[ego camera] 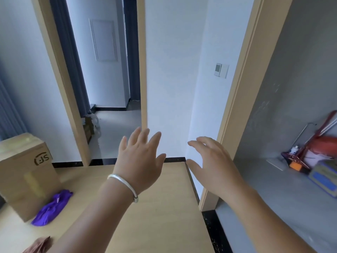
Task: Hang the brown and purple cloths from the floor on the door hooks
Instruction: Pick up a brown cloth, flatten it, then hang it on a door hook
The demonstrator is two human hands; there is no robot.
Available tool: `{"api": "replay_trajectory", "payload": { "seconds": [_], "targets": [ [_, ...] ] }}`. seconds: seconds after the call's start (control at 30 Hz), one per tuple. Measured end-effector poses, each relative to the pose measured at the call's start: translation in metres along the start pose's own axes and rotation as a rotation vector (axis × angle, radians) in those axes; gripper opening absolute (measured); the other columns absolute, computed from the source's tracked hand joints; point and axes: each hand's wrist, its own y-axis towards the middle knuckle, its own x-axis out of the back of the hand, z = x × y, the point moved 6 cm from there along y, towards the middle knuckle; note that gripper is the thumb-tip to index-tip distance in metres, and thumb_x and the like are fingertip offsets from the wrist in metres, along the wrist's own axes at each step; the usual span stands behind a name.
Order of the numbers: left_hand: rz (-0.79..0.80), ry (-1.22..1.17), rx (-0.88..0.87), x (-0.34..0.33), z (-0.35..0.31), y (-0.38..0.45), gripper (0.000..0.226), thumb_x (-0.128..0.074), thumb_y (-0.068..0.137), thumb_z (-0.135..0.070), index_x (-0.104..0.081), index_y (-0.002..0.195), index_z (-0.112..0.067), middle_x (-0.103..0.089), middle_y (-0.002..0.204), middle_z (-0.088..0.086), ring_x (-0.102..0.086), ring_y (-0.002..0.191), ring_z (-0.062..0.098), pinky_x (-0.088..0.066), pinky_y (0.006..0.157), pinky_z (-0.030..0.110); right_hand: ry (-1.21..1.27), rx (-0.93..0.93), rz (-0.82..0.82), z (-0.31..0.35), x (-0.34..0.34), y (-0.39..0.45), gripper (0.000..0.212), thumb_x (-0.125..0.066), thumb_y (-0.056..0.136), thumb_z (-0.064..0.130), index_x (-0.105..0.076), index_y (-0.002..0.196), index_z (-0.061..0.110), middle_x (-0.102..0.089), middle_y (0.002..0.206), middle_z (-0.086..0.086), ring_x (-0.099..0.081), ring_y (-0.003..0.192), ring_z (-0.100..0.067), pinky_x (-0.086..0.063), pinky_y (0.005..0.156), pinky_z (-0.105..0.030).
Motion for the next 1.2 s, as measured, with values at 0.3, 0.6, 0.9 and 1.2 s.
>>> {"api": "replay_trajectory", "payload": {
  "seconds": [0.3, 0.6, 0.9, 1.2],
  "targets": [
    [0.034, -0.017, 0.003, -0.061, -0.004, 0.099, 0.061, -0.035, 0.095, -0.052, -0.014, 0.149, -0.031, -0.015, 0.158, 0.001, -0.004, 0.147, 0.021, -0.009, 0.117, 0.046, 0.020, -0.026, 0.055, -0.070, -0.047, 0.093, 0.047, -0.054, 0.092, 0.038, -0.045, 0.138, 0.029, -0.039, 0.144, 0.004, -0.030, 0.136, -0.014, -0.026, 0.113, -0.039],
    [-0.006, 0.027, 0.075, -0.126, -0.021, 0.232, 0.060, -0.035, 0.095, -0.054, -0.016, 0.148, -0.033, -0.015, 0.157, 0.000, -0.006, 0.147, 0.021, -0.010, 0.117, 0.045, 0.106, 0.049, 0.011, -0.166, -0.080, 0.231, 0.047, -0.056, 0.091, 0.038, -0.048, 0.136, 0.027, -0.042, 0.142, 0.003, -0.033, 0.135, -0.014, -0.027, 0.113, -0.036],
    [0.024, 0.041, 0.149, -0.187, -0.009, 0.343, 0.061, -0.035, 0.095, -0.053, -0.015, 0.149, -0.033, -0.016, 0.157, 0.002, -0.005, 0.147, 0.021, -0.011, 0.117, 0.045, 0.116, 0.102, 0.060, -0.231, -0.125, 0.348, 0.047, -0.056, 0.091, 0.039, -0.049, 0.136, 0.028, -0.043, 0.142, 0.004, -0.034, 0.134, -0.014, -0.027, 0.109, -0.029],
    [-0.007, 0.025, 0.173, -0.243, 0.077, 0.455, 0.060, -0.035, 0.095, -0.051, -0.014, 0.148, -0.033, -0.011, 0.158, 0.005, -0.003, 0.147, 0.022, -0.013, 0.118, 0.047, 0.110, 0.138, 0.089, -0.224, -0.208, 0.483, 0.047, -0.053, 0.092, 0.040, -0.046, 0.137, 0.029, -0.040, 0.144, 0.005, -0.032, 0.135, -0.013, -0.026, 0.113, -0.033]
  ]
}}
